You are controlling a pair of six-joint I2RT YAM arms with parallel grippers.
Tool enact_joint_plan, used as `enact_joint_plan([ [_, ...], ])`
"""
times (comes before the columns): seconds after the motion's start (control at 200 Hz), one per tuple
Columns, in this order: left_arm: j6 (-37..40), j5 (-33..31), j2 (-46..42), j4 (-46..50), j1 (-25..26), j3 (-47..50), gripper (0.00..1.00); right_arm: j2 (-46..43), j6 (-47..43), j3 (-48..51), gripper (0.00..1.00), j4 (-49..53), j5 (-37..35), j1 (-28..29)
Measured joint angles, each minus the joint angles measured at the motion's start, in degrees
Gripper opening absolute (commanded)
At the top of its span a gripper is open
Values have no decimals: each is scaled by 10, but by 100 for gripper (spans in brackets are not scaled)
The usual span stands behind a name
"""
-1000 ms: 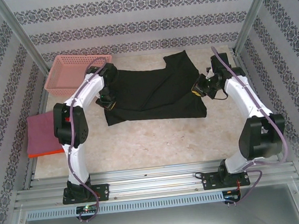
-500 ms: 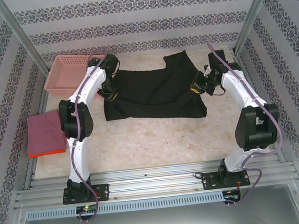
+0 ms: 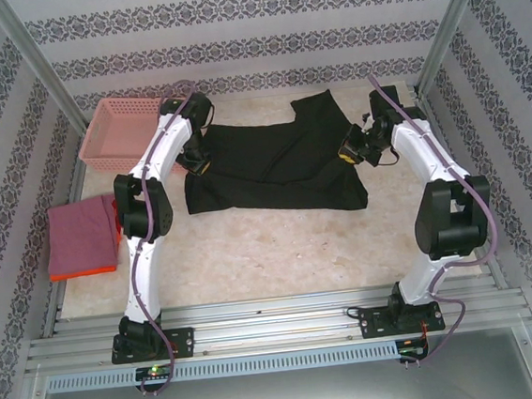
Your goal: Fold and stack the t-shirts
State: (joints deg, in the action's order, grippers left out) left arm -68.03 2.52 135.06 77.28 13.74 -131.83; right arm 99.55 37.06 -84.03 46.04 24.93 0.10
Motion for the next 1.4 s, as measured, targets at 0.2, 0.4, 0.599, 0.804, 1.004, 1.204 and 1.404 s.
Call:
enact_joint_plan([
  [0.2, 7, 0, 18, 4, -2, -19, 0, 19, 0, -19, 0, 0, 0, 0],
  [0.4, 17, 1, 42, 6, -3, -42, 0, 44, -2, -26, 0, -4, -1, 0],
  [0.599, 19, 5, 53, 5, -4, -49, 0, 63, -2, -34, 0, -10, -5, 0],
  [0.804, 21, 8, 55, 5, -4, -71, 0, 66, -2, -40, 0, -28, -14, 0],
  [1.004, 21, 12, 58, -1, -4, -75, 0, 66, 0, -40, 0, -47, -19, 0],
  [1.204, 24, 19, 74, -12, -6, -75, 15, 76, 1, -40, 10, -63, -30, 0],
  [1.404, 51, 28, 89, -32, -11, -75, 74, 85, 0, -34, 61, -94, -34, 0],
])
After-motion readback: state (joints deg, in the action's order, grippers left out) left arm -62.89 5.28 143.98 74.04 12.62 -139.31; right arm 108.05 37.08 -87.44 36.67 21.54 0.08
